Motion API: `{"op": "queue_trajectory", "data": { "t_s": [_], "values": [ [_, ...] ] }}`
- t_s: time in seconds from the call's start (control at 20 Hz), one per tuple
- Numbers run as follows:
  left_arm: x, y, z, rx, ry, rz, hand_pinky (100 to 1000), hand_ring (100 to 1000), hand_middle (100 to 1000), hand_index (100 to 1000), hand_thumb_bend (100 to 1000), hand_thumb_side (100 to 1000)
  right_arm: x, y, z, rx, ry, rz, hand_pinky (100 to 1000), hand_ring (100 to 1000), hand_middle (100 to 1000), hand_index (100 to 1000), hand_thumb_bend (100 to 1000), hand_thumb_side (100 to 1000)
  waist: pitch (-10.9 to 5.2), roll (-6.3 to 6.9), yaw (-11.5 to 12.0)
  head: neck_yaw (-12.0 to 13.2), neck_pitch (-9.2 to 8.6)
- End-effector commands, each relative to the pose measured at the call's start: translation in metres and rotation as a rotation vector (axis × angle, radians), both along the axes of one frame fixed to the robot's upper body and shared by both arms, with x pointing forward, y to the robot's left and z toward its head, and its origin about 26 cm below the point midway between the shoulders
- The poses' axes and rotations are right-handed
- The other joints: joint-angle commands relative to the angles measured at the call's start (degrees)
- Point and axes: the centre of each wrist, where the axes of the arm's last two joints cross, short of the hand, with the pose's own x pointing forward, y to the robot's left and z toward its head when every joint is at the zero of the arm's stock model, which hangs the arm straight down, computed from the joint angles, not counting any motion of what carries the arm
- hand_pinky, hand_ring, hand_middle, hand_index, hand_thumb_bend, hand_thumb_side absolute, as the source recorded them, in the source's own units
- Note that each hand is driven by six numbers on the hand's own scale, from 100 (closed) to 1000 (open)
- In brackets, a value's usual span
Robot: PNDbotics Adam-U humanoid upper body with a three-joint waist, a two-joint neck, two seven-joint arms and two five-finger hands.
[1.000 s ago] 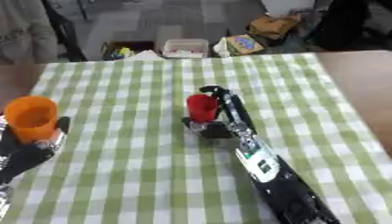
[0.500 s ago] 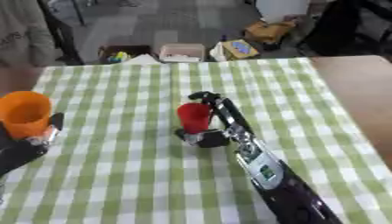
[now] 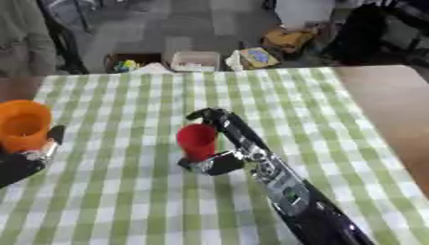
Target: Pour the contents of one cup into another cup.
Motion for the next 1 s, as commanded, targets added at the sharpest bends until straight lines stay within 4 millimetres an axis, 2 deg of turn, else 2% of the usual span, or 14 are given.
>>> {"op": "queue_trajectory", "data": {
  "t_s": [0.05, 0.6, 1.0],
  "values": [
    [0.000, 0.002, 0.017, 0.053, -0.045, -0.018, 455, 418, 264, 552, 212, 203, -0.003, 0.006, 0.012, -0.024, -0.021, 0.066, 362, 373, 235, 788, 289, 100, -1.14, 0.03, -0.1, -0.1, -0.77],
    [0.011, -0.027, 0.042, 0.229, -0.094, -0.141, 457, 413, 259, 551, 233, 190, -0.002, 0.054, 0.014, -0.085, 0.005, 0.277, 365, 376, 237, 789, 279, 100, -1.64, 1.02, 0.6, -0.8, -0.87],
    [0.018, -0.047, 0.051, 0.362, -0.143, -0.165, 457, 404, 252, 549, 245, 179, -0.003, 0.074, 0.019, -0.075, 0.003, 0.341, 366, 377, 239, 789, 272, 100, -1.70, 0.97, 0.7, -1.0, -0.95]
  ]
}}
